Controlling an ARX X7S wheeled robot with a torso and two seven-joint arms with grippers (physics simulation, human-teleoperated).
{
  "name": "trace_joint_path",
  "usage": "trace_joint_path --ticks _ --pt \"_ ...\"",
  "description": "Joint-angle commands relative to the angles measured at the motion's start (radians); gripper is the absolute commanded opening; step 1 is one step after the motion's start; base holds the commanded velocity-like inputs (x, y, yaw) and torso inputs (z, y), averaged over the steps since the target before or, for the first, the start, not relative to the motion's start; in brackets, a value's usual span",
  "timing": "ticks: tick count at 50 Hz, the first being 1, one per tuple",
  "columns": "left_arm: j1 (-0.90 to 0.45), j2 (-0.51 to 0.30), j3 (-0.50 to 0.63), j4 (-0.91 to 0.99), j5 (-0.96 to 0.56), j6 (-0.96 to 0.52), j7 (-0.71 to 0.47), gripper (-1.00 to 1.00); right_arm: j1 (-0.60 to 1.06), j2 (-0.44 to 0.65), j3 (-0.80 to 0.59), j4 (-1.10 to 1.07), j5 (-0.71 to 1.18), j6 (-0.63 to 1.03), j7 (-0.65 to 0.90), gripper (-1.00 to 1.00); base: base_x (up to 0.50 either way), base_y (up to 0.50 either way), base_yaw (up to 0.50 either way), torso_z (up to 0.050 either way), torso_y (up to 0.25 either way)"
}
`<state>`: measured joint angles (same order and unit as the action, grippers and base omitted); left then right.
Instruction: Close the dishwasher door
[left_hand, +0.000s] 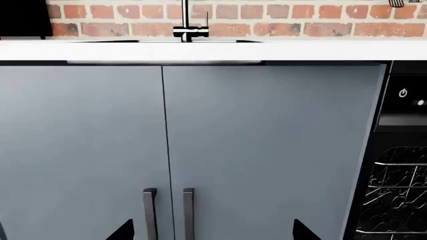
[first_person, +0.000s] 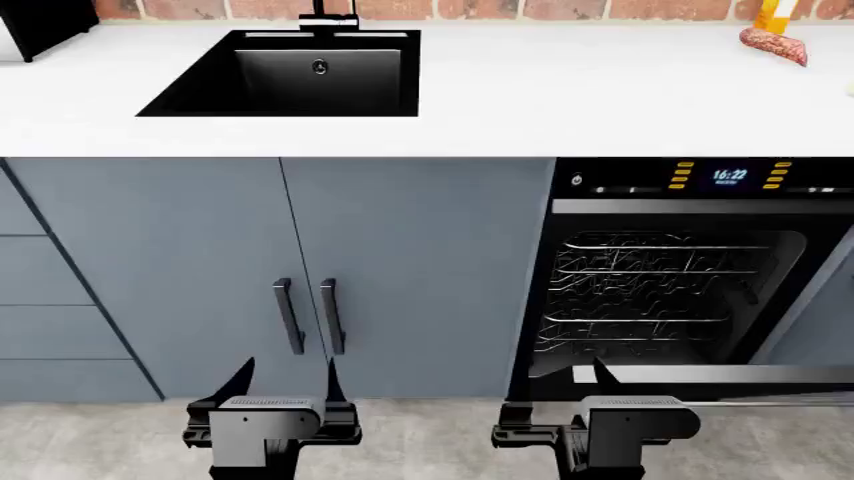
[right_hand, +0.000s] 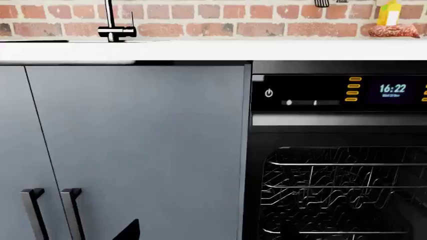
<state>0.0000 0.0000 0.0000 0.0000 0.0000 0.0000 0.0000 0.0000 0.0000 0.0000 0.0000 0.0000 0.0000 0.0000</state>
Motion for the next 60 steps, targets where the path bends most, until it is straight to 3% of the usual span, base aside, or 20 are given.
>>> trace_joint_path --ticks 1,11,60 --pt "-0.002 -0.016 0.015 0.003 -0.033 -0.017 -0.007 1.0 0.0 0.013 -0.015 0.001 0.021 -0.003 0.026 1.0 0.0 0.0 0.0 0.0 0.0" --pt "-0.006 -0.052 0.056 0.008 -0.1 -0.055 0.013 1.0 0.017 0.041 -0.033 0.021 0.066 0.005 0.098 1.0 0.0 0.0 0.0 0.0 0.0" --pt "0.006 -0.106 0.125 0.002 -0.112 0.028 -0.082 1.0 0.02 0.111 -0.139 0.021 0.059 0.018 0.185 1.0 0.0 0.0 0.0 -0.05 0.0"
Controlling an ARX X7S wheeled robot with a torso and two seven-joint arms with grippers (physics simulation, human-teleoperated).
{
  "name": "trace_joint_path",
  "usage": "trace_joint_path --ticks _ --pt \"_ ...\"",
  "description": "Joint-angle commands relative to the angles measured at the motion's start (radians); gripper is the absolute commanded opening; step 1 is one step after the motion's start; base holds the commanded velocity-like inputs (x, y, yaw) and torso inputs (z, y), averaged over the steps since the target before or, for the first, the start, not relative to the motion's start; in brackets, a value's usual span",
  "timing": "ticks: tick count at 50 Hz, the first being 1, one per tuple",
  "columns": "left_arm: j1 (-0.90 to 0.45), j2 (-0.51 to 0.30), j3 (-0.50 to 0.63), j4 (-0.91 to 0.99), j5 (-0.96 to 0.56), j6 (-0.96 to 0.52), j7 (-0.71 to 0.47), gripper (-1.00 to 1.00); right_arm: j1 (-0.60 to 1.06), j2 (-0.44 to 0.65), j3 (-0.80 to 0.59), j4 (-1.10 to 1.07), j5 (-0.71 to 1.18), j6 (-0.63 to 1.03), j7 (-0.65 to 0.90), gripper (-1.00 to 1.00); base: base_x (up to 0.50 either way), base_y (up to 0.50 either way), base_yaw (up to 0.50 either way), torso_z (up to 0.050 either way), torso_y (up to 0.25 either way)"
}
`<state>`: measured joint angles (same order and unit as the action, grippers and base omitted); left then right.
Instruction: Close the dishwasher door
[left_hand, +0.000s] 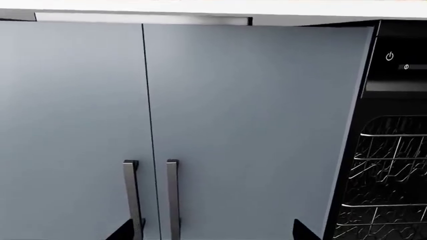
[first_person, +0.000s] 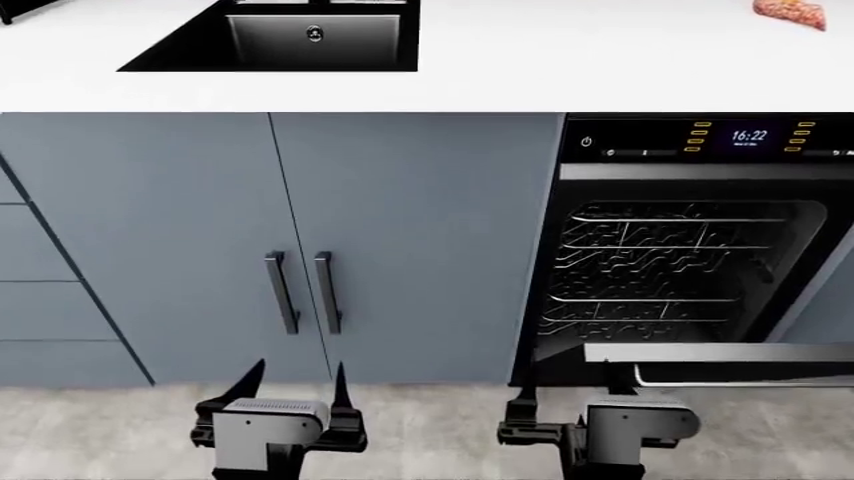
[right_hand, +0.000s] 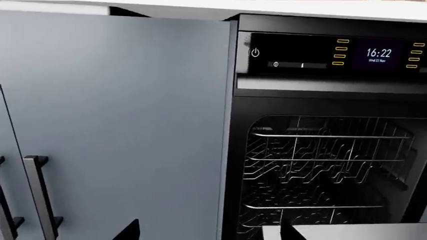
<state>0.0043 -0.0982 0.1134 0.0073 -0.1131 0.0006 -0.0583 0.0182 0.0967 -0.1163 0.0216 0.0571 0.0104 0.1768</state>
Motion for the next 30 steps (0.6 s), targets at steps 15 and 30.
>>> trace_joint_path --ticks 15,30 --pt "-0.002 -0.021 0.029 -0.008 -0.007 0.026 -0.041 1.0 0.002 0.034 -0.059 -0.001 0.005 -0.013 -0.002 1.0 0.0 0.0 0.0 -0.05 0.0" --pt "-0.004 -0.033 0.046 -0.01 -0.018 0.029 -0.051 1.0 0.001 0.045 -0.074 -0.004 0.006 -0.019 0.012 1.0 0.0 0.0 0.0 -0.05 0.0"
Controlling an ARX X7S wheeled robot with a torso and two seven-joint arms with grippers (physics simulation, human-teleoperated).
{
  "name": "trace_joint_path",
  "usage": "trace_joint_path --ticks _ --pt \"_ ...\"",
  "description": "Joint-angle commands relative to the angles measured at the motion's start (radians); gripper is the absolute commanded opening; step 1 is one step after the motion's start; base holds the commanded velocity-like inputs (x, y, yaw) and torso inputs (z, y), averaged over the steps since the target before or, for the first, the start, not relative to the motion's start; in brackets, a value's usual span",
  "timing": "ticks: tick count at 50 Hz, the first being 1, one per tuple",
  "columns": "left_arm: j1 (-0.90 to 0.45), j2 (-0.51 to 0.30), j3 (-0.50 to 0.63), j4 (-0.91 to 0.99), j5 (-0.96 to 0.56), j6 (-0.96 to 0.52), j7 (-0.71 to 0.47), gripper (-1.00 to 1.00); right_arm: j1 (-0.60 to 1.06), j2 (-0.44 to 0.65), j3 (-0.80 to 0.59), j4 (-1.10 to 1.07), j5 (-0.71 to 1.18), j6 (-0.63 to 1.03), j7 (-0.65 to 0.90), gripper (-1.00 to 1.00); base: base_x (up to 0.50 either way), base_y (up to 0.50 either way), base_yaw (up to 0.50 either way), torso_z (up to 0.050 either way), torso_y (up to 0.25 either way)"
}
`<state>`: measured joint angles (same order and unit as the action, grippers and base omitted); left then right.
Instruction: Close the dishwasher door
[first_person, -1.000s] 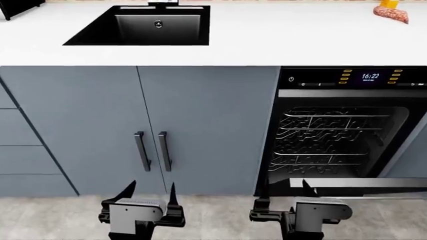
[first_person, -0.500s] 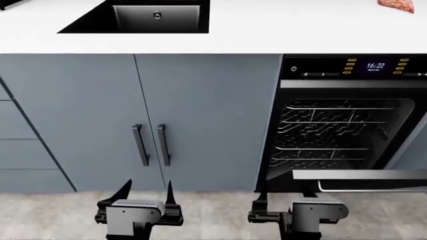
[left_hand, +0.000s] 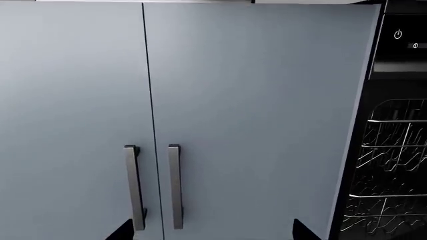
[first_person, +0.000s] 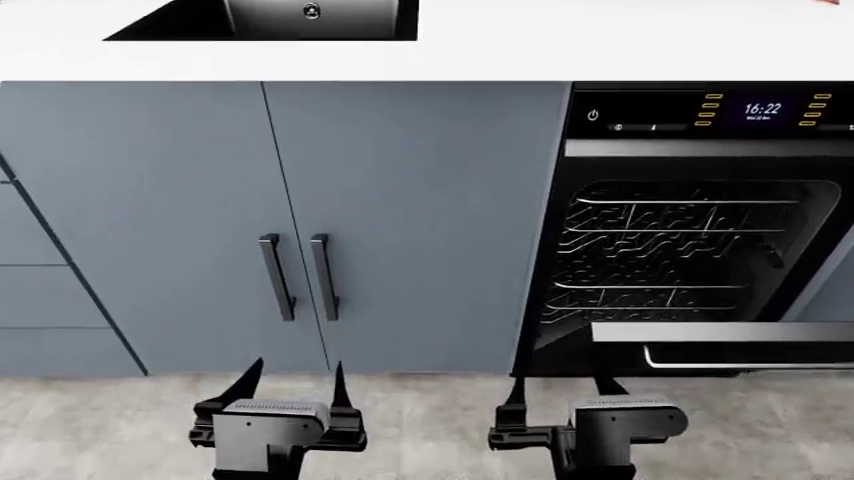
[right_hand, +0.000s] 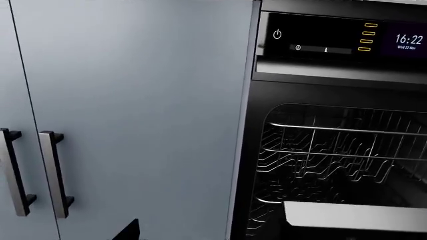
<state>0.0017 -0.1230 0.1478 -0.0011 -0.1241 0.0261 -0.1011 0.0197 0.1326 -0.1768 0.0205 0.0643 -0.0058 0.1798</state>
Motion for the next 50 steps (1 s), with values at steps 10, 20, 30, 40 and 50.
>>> trace_joint_path --ticks 10,20,30,40,50 --pt "0.0 -0.016 0.02 0.004 -0.015 0.002 -0.015 1.0 0.0 0.015 -0.022 -0.004 0.0 -0.003 0.019 1.0 0.0 0.0 0.0 -0.05 0.0" --pt "-0.003 -0.021 0.026 -0.003 -0.021 0.009 -0.022 1.0 0.002 0.02 -0.029 -0.003 0.003 -0.003 0.029 1.0 0.0 0.0 0.0 -0.05 0.0" --pt "-0.005 -0.027 0.033 -0.007 -0.025 0.013 -0.03 1.0 0.001 0.025 -0.034 -0.003 0.009 -0.009 0.035 1.0 0.0 0.0 0.0 -0.05 0.0" --pt "-0.004 -0.032 0.038 -0.003 -0.033 0.014 -0.038 1.0 0.002 0.029 -0.04 -0.002 0.015 -0.01 0.041 1.0 0.0 0.0 0.0 -0.05 0.0" --pt "-0.004 -0.037 0.043 -0.002 -0.04 0.018 -0.044 1.0 0.004 0.034 -0.046 -0.002 0.018 -0.009 0.048 1.0 0.0 0.0 0.0 -0.05 0.0"
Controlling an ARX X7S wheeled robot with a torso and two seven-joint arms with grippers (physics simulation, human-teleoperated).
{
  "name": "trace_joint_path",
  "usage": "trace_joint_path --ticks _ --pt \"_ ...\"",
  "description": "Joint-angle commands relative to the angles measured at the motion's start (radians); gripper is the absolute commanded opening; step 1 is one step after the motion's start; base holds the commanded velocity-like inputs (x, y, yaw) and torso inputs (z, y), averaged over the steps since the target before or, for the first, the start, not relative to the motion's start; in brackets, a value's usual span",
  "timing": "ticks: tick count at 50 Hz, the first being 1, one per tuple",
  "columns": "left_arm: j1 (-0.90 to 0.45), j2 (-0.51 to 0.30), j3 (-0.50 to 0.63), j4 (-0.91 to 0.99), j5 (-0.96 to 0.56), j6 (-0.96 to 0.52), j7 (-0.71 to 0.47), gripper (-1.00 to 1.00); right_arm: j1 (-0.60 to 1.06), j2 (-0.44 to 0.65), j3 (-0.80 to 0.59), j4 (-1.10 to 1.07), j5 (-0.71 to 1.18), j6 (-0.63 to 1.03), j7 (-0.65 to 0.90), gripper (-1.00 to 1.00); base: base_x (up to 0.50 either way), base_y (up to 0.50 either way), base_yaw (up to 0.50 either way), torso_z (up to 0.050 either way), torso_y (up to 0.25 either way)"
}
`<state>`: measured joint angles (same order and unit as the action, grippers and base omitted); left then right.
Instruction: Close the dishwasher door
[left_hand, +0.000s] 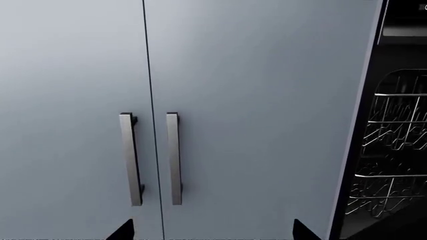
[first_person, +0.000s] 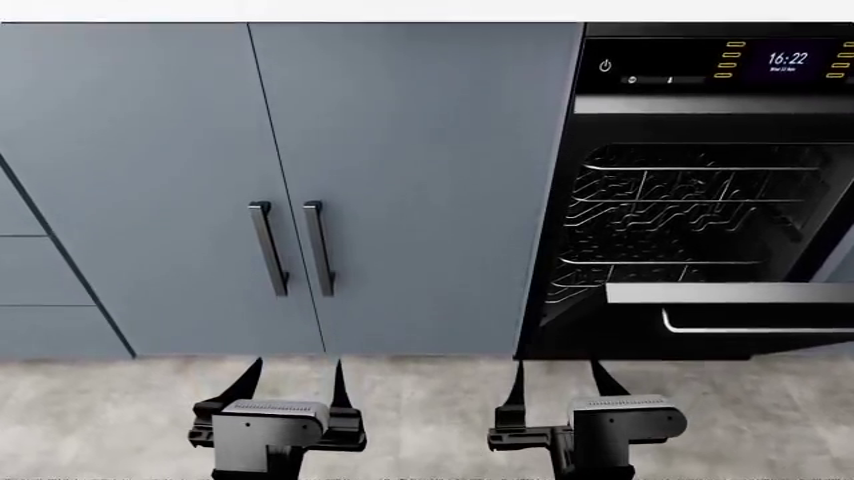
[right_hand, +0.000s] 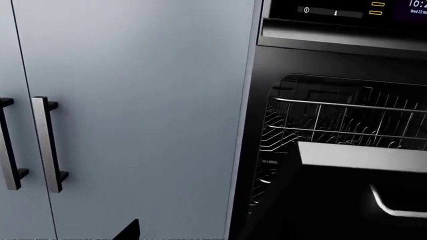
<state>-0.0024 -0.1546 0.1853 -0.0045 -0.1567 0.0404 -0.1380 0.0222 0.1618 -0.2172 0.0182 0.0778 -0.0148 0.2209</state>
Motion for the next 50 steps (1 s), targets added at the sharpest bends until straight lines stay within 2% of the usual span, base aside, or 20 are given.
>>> trace_joint_path --ticks 1,50 --pt "0.0 -0.006 0.006 0.001 -0.008 0.004 -0.007 1.0 0.001 0.005 -0.006 0.0 0.005 0.0 0.008 1.0 0.0 0.0 0.0 -0.05 0.0" --pt "-0.006 -0.028 0.034 -0.002 -0.033 0.015 -0.029 1.0 0.008 0.025 -0.032 0.001 0.024 0.0 0.038 1.0 0.0 0.0 0.0 -0.05 0.0"
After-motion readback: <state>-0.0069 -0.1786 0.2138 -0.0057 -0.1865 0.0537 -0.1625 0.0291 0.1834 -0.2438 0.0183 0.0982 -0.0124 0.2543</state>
